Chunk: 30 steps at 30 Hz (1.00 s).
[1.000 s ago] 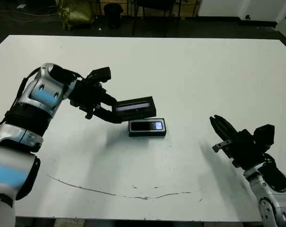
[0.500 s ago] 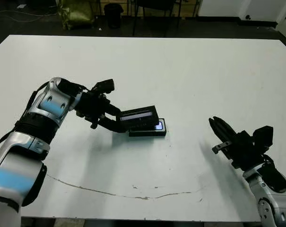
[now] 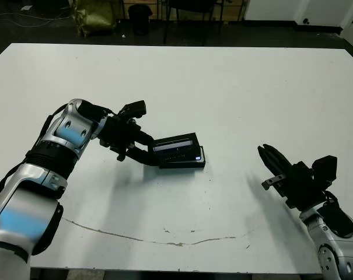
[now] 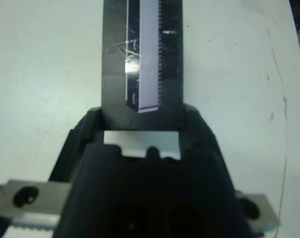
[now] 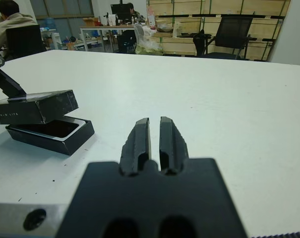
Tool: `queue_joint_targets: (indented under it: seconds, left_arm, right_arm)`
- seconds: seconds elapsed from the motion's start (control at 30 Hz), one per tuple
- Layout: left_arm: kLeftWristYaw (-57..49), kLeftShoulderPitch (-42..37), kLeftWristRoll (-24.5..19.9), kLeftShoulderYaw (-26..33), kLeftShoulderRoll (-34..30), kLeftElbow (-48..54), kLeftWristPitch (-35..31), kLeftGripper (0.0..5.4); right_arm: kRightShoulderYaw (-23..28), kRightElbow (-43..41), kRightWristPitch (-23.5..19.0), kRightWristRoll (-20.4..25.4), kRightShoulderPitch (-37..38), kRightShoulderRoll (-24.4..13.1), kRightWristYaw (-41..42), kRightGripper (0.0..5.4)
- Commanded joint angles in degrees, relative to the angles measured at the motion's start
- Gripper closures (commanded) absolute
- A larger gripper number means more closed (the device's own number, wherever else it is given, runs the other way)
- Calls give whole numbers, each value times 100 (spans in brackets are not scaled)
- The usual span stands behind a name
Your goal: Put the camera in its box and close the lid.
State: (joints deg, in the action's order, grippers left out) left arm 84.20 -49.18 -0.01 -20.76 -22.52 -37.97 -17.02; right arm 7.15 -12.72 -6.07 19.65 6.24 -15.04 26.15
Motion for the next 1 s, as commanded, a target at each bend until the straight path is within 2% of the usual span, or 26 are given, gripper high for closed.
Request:
queue_joint_targets:
  seconds: [0.03, 0.2, 0.33, 0.47, 0.63, 0.9, 1.0]
  left_arm:
    - [13, 47, -9, -1, -15, -50, 1, 316]
    - [39, 45, -14, -6, -17, -78, 10, 316]
    - [-3, 81, -10, -4, -18, -29, 12, 316]
    - [-35, 126, -13, 4, -19, 27, 91, 316]
    - [-81, 164, -25, 11, 5, -2, 154, 316]
    - [-197, 233, -64, 53, 35, -4, 268, 316]
    - [-240, 242, -71, 64, 40, -25, 330, 316]
  right_arm:
    - [0, 5, -58, 11, 84, -10, -19, 540]
    - [20, 215, 127, 78, 29, 23, 124, 540]
    - [10, 68, 6, 51, 80, 15, 12, 540]
    - [34, 227, 125, 198, 41, 61, 159, 540]
    - [1, 259, 177, 91, 30, 7, 123, 540]
    - [26, 450, 360, 192, -8, 41, 281, 540]
    - [7, 352, 245, 143, 21, 21, 176, 540]
